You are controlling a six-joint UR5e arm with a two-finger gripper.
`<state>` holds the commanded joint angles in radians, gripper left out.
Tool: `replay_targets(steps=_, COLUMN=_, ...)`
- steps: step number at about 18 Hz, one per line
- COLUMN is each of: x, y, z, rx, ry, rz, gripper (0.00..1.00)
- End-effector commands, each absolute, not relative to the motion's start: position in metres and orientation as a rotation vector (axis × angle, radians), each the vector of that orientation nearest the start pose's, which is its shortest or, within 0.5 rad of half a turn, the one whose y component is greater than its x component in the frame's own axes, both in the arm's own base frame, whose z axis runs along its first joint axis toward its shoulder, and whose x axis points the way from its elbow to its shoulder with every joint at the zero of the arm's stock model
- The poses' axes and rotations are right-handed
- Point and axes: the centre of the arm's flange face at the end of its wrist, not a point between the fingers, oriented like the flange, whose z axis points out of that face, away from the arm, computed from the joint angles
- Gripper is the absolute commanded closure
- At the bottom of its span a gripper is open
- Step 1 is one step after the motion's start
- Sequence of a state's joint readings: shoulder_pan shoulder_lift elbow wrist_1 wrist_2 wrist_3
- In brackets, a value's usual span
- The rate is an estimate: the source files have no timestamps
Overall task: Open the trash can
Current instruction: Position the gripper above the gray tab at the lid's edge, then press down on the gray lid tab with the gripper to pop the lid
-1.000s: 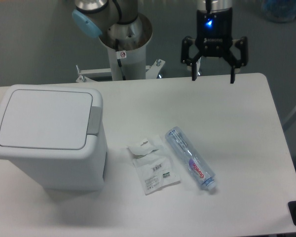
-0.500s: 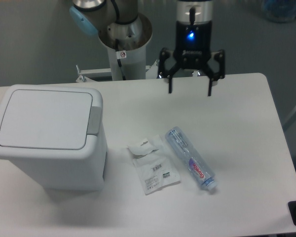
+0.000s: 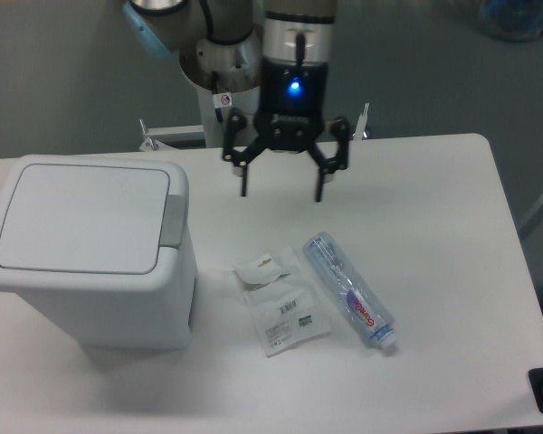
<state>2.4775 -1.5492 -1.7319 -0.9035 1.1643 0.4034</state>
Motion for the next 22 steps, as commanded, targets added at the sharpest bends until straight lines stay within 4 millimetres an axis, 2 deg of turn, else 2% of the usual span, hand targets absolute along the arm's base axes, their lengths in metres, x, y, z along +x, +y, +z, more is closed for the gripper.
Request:
replay_targets(steps=8, x=-0.279, y=0.477, z=0.486, rx=-2.477, ry=-0.427, rz=-0.050, gripper=0.00)
replay_targets(steps=13, x=-0.272, y=0.485, z=0.485, rx=-2.471, ry=-0.396, rz=-0.052, gripper=0.00)
replay_targets(steps=22, x=-0.276, y=0.488, z=0.481, rx=-2.476, ry=-0.394, rz=-0.052, gripper=0.00)
